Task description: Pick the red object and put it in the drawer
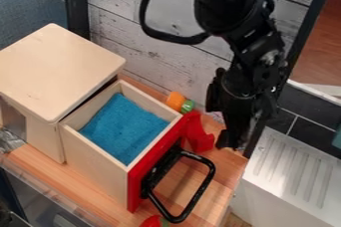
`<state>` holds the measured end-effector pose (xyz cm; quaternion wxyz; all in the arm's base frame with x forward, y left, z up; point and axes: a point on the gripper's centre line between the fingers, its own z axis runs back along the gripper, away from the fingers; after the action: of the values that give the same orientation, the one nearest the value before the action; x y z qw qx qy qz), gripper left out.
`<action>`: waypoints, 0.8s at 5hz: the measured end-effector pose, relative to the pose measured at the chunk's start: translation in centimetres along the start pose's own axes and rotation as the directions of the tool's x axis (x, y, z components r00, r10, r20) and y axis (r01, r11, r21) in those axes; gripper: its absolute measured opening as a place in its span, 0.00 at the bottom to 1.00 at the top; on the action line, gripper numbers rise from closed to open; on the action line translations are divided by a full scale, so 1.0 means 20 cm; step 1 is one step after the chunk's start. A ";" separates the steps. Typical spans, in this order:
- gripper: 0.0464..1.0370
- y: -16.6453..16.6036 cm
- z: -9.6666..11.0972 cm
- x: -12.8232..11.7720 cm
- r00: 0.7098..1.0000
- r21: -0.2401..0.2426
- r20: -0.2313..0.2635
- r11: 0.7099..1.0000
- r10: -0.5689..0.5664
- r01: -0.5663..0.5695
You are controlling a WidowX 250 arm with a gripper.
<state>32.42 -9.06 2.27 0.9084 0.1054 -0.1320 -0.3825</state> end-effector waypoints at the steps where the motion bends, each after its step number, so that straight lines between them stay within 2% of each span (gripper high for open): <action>1: 0.96 0.02 -0.04 0.00 0.999 0.008 -0.014 0.999 0.040 -0.040; 3: 0.96 0.05 -0.15 -0.04 0.995 -0.006 -0.062 0.997 0.076 -0.077; 4: 0.96 0.02 -0.22 -0.08 0.992 -0.029 -0.100 0.996 0.081 -0.084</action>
<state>33.04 -7.28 -1.96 0.9305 0.1035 -0.0848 -0.3411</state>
